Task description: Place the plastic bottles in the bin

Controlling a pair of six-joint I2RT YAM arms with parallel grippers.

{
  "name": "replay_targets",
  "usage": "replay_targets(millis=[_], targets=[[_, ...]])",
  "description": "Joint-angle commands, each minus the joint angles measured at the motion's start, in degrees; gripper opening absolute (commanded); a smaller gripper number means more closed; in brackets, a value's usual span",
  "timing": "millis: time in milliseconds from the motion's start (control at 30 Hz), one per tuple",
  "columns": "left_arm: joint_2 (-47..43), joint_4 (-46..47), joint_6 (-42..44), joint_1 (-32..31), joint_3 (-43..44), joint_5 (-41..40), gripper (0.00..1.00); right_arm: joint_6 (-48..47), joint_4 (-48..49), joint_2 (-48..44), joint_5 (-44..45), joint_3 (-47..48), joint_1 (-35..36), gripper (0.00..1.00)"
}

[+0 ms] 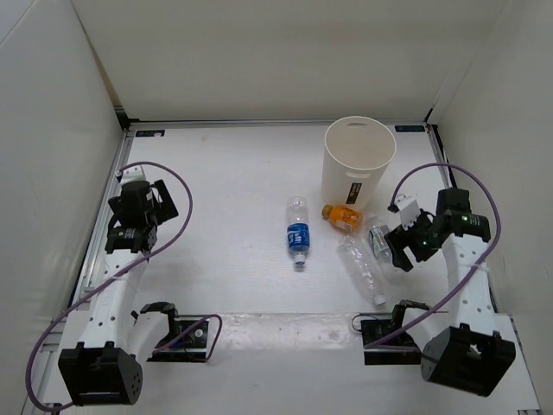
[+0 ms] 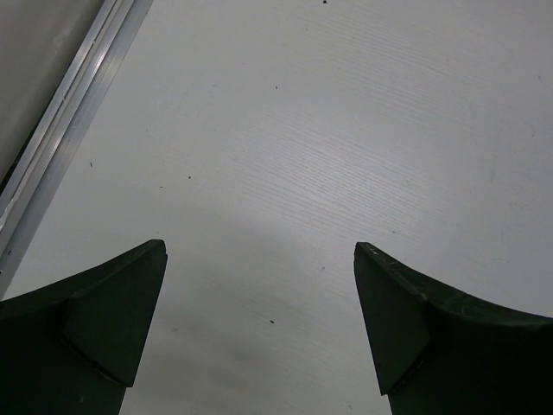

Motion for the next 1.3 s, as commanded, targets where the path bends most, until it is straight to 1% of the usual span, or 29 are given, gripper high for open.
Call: replay_targets(millis=[0, 67, 200, 267, 367, 567, 700, 833, 867, 1033, 1133, 1167, 1267], targets=[[1.21, 1.96, -1.66, 0.1, 1.01, -0.74, 1.0, 2.6, 4.85, 2.36, -4.58, 2.11, -0.1, 0.9], [1.64, 1.18, -1.84, 0.11, 1.63, -0.66, 1.0, 5.67, 6.88, 4.99, -4.67, 1.15, 0.08, 0.9], [2.09, 0.21, -2.02, 0.19, 2.59, -0.66, 1.0, 8.05, 9.43, 10.17, -5.72, -0.09, -1.41, 0.9], [2.35, -0.4, -2.19, 0.37, 2.6, -0.74, 1.0, 10.16, 10.14, 11.59, -5.11, -0.53, -1.51, 0.9], [2.61, -1.28, -2.72, 0.46, 2.86, -0.66, 1.0, 11.74, 11.81, 16.33, -3.88, -0.35, -0.8, 0.9], [3.49, -1.82, -4.21, 0.54, 3.47, -0.66, 1.0, 15.35, 16.73, 19.77, 0.34, -1.23, 1.31, 0.9], [3.93, -2.52, -5.0, 0.46, 3.91, -0.57, 1.0, 18.59, 17.7, 22.58, 1.92, -0.97, 2.54, 0.9], [3.93, -2.78, -5.27, 0.8, 4.26, -0.75, 1.0, 18.78, 17.7, 24.69, 1.75, -0.79, 2.54, 0.9], [3.93, -2.78, -5.27, 0.81, 4.18, -0.74, 1.0, 18.78, 17.7, 24.87, 2.01, -0.79, 2.63, 0.88], [4.19, -3.13, -6.23, 0.89, 4.0, -1.01, 1.0, 19.75, 15.24, 27.15, 4.38, 0.88, 4.39, 0.88], [3.76, -3.4, -6.76, 0.98, 3.83, -0.92, 1.0, 19.31, 11.56, 29.87, 4.83, 3.16, 4.21, 0.82], [3.67, -3.48, -6.76, 0.9, 3.83, -1.01, 1.0, 19.13, 11.03, 31.53, 5.0, 4.3, 4.3, 0.78], [3.49, -3.57, -6.94, 1.07, 3.56, -1.19, 1.0, 19.65, 10.23, 32.95, 5.18, 5.71, 4.39, 0.77]])
